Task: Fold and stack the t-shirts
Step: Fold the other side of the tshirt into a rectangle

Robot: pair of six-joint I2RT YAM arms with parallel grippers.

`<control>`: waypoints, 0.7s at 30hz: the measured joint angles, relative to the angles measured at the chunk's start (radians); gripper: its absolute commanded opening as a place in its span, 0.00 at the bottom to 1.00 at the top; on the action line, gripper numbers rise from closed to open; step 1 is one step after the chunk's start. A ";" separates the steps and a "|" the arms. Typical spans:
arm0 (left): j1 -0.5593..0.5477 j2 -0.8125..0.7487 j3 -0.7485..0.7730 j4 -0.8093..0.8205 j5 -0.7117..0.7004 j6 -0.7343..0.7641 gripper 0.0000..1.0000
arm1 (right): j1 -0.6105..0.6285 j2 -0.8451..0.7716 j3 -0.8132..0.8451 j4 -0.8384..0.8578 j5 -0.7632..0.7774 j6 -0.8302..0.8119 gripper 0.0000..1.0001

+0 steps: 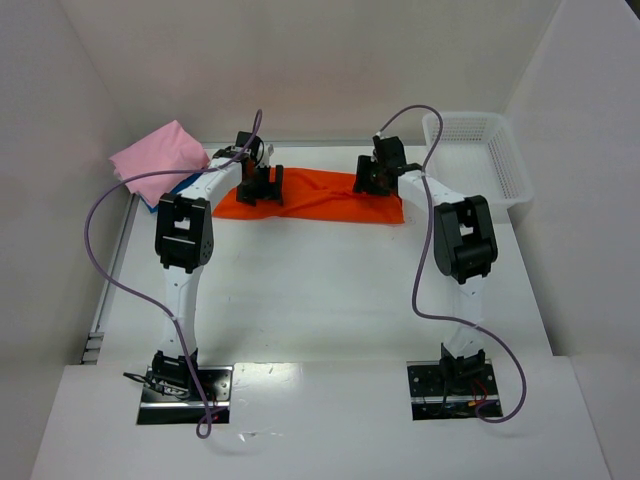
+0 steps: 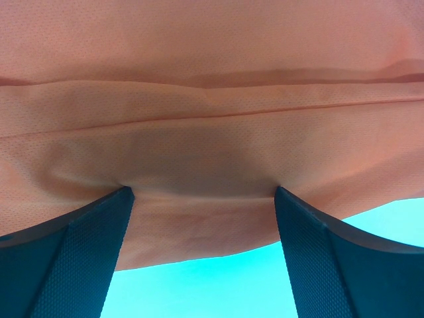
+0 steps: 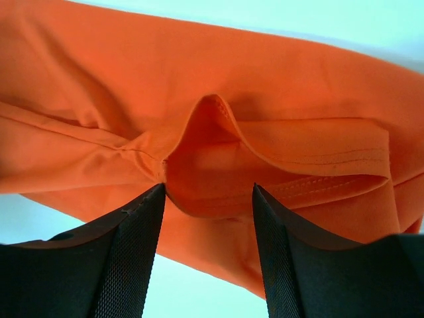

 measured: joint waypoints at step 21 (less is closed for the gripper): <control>0.000 0.010 0.017 -0.009 -0.001 -0.017 0.96 | 0.010 0.016 0.011 0.036 -0.092 -0.113 0.57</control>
